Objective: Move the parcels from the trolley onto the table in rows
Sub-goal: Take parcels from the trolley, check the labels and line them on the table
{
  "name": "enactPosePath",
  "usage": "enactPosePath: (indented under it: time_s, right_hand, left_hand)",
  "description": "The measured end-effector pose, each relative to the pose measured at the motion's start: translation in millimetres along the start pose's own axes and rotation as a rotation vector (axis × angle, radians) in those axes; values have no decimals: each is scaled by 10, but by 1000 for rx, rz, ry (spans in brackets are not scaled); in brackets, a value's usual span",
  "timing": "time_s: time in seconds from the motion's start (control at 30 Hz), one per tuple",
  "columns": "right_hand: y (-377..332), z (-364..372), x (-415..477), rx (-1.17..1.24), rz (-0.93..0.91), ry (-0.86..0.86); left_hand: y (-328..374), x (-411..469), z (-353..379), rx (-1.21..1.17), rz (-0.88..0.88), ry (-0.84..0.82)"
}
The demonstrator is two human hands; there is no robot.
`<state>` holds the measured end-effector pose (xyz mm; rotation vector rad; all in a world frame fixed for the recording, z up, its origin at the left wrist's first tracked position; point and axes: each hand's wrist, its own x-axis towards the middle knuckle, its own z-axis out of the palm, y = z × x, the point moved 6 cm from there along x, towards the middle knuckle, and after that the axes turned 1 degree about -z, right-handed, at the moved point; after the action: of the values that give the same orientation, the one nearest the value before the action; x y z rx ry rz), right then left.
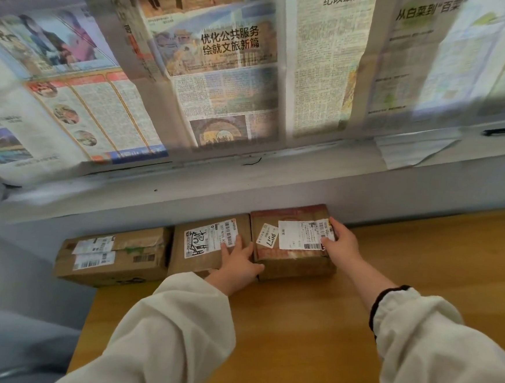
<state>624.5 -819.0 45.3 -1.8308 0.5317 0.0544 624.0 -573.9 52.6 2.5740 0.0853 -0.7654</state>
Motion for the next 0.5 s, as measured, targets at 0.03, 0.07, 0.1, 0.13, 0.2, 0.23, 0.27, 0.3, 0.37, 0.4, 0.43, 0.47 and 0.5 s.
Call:
enactPosePath:
  time_s: [0.03,0.07,0.1,0.13,0.2,0.23,0.27,0.3,0.37,0.4,0.43,0.47,0.5]
  right_hand:
    - [18,8,16,-6,0,4]
    - [30,13,26,-13,-1,10]
    - [41,21,35,-20,-1,14]
    - [49,31,37,-27,1,16]
    - [63,61,39,-26,8,18]
    - [68,77,34,-24,14,20]
    - [66,92,24,-27,19,21]
    - [61,102,14,-38,22,22]
    - [30,93,10,-93,18,8]
    - [-1,77,14,-120,17,-24]
    - [-43,56,24,-139,20,-76]
    - [-100,34,25,-150,23,-139]
    - [-171,6,23,-171,19,-190]
  left_hand:
    - [-3,4,6,37,9,-6]
    - [-5,5,12,69,18,-11]
    - [-6,2,17,93,25,-17]
    - [-7,-2,19,110,28,-22]
    - [-11,4,17,124,27,-29]
    - [-13,6,18,124,26,-33]
    - [-11,5,20,121,27,-37]
    - [-5,4,18,116,29,-39]
    - [10,0,-3,88,38,-33]
    - [21,-6,-31,60,44,-24]
    - [28,-18,-73,19,50,-13]
    - [35,-37,-127,-25,59,-1]
    - [41,-62,-194,-71,73,12]
